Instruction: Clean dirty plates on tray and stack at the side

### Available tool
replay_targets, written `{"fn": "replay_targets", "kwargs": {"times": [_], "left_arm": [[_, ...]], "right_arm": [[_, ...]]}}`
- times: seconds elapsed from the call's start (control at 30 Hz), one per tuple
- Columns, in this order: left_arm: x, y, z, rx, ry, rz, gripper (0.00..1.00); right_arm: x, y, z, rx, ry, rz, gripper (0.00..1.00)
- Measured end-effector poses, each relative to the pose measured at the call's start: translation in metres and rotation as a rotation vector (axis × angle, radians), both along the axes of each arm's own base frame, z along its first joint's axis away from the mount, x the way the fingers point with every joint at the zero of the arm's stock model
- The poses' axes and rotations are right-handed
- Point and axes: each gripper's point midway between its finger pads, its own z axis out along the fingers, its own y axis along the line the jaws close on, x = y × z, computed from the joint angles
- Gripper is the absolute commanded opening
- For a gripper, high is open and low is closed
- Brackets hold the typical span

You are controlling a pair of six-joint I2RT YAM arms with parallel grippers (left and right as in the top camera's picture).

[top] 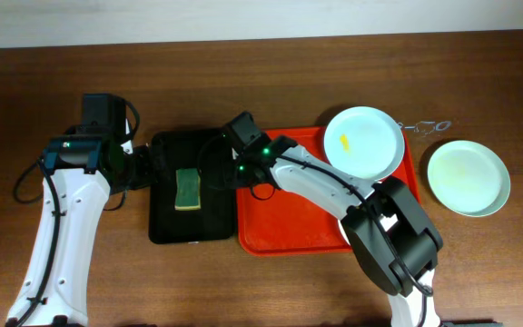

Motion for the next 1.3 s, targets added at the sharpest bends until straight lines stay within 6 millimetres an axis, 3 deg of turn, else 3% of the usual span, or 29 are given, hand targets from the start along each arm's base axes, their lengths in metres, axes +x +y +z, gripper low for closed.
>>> {"fn": "replay_targets", "kwargs": {"times": [0.4, 0.63, 0.73, 0.9, 1.03, 1.13, 1.3], "left_arm": [[0.000, 0.000, 0.000, 0.000, 0.000, 0.000, 0.99], [0.000, 0.000, 0.000, 0.000, 0.000, 0.000, 0.99], [0.000, 0.000, 0.000, 0.000, 0.000, 0.000, 0.99], [0.000, 0.000, 0.000, 0.000, 0.000, 0.000, 0.99], [0.000, 0.000, 0.000, 0.000, 0.000, 0.000, 0.99], [0.000, 0.000, 0.000, 0.000, 0.000, 0.000, 0.99], [0.000, 0.000, 0.000, 0.000, 0.000, 0.000, 0.99]], "right_arm": [[-0.012, 0.015, 0.001, 0.022, 0.023, -0.024, 0.13], [-0.013, 0.018, 0.002, 0.033, 0.024, -0.018, 0.31], [-0.013, 0.016, 0.002, 0.036, 0.037, -0.021, 0.34], [-0.006, -0.024, 0.017, -0.003, 0.083, -0.072, 0.36], [-0.026, -0.076, 0.039, -0.108, 0.150, -0.035, 0.40], [-0.043, -0.093, 0.035, -0.181, 0.205, 0.001, 0.46], [-0.046, -0.111, 0.031, -0.275, 0.198, 0.011, 0.55]]}}
